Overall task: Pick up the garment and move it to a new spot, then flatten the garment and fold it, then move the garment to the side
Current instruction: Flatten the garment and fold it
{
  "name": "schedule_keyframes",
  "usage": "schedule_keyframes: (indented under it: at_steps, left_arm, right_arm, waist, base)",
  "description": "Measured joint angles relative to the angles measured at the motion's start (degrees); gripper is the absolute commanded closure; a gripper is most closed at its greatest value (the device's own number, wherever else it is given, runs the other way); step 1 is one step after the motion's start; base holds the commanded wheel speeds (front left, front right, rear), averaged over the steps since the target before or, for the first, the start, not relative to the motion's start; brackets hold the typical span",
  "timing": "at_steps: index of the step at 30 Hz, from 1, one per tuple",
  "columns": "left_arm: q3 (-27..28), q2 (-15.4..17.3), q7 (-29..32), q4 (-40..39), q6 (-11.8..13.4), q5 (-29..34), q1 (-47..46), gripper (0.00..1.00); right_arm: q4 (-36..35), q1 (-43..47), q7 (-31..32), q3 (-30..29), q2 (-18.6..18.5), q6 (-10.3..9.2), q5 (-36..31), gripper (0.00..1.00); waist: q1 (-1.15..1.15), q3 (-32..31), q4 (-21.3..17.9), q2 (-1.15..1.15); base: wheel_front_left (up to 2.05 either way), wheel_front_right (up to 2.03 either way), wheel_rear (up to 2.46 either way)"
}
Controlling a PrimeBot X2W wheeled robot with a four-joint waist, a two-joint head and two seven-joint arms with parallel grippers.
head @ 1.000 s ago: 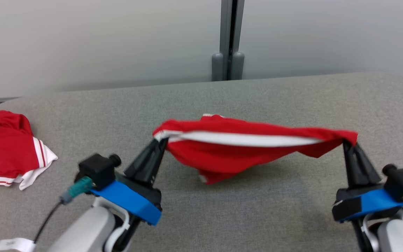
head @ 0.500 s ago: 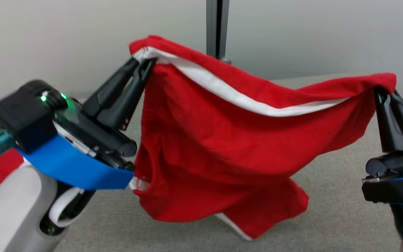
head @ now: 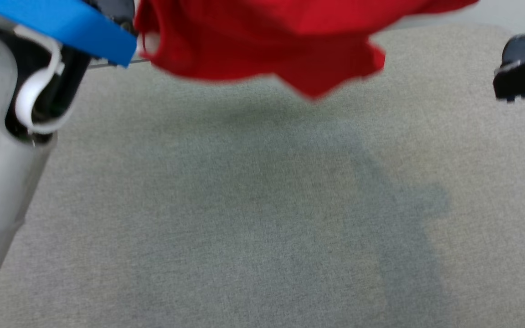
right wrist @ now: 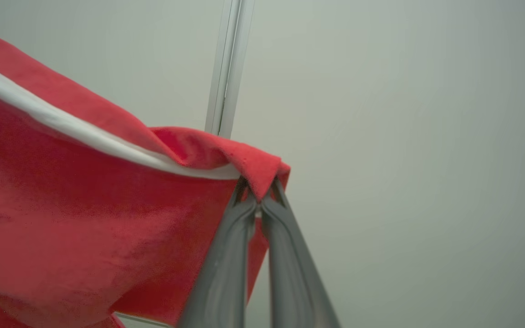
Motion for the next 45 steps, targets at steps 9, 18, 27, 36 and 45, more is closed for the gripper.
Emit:
schedule_keyframes:
  at_steps: [9,18,27,36,45]
  left_arm:
    - [-4.7,-3.2,-7.8,13.8,-1.3,1.9,-0.7,1.0]
    - [-10.8,-3.9,-16.2,17.9,-1.5,-1.2,14.6,1.0]
    - [-9.2,-4.0,-17.3,6.0,-1.1,2.3,30.6,1.0]
    - [-7.2,-2.7,-17.3,-9.5,3.8,4.9,50.5,1.0]
    - [-9.0,-0.6,-13.7,-16.5,8.6,3.0,59.8,1.0]
  right_arm:
    - [15.0,-2.2,-8.2,2.1,6.1,0.0,-3.8,1.0]
    - [27.8,8.0,-17.6,3.4,8.8,0.0,-2.1,1.0]
    - [20.9,23.5,-20.2,0.5,8.8,0.0,0.7,1.0]
    - [-2.3,45.7,-12.3,-3.8,9.8,0.0,0.4,1.0]
    - [-15.5,54.8,-2.2,-8.5,10.1,0.0,-1.1,1.0]
  waist:
    - [0.0,8.0,-0.6,0.0]
    - [0.0,9.0,1.0,0.0]
    - [-0.01,4.0,2.6,0.0]
    - [-0.03,-3.0,1.3,0.0]
    - [-0.03,-4.4,1.7,0.0]
  base:
    - [0.0,0.0,0.0]
    - [0.0,0.0,0.0]
    - [0.0,0.0,0.0]
    - [0.0,0.0,0.0]
    - [0.0,0.0,0.0]
